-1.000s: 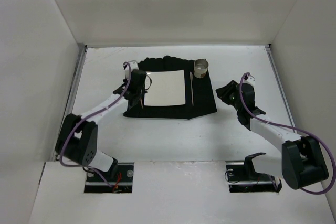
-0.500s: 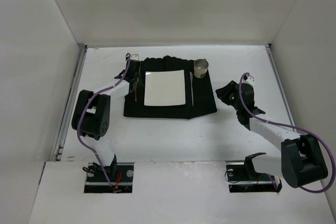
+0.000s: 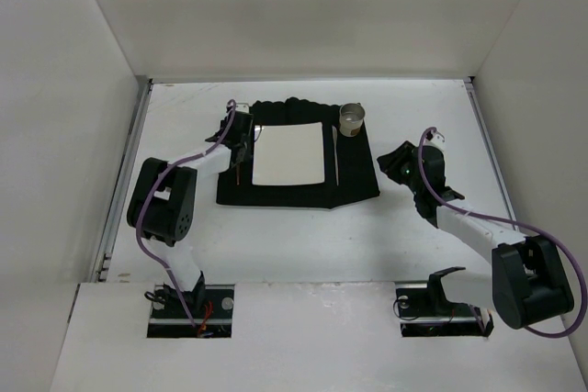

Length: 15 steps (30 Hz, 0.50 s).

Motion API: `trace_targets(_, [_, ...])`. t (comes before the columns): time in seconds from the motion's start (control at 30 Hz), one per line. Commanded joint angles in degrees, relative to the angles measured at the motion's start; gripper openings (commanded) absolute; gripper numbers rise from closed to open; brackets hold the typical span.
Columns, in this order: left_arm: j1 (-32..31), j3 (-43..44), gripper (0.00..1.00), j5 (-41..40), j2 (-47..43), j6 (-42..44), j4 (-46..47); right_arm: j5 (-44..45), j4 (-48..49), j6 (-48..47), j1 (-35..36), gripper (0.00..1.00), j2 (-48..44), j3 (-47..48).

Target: Set the dinner table for one person

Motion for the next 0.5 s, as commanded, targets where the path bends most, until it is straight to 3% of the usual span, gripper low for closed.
trace_targets(0.0, [-0.3, -1.1, 0.06, -2.9, -1.9, 0.3, -2.5, 0.9, 3.3, -0.4, 0.7, 0.37, -0.6, 1.9])
trace_targets(0.27, [-2.4, -2.4, 0.08, -5.3, -2.0, -0.8, -3.7, 0.9, 3.3, -0.4, 0.8, 0.37, -0.2, 2.0])
trace_targets(0.47, [-3.2, -2.5, 0.23, -7.3, -1.4, -0.7, -3.1, 0.8, 3.1, -0.4, 0.8, 0.37, -1.3, 1.7])
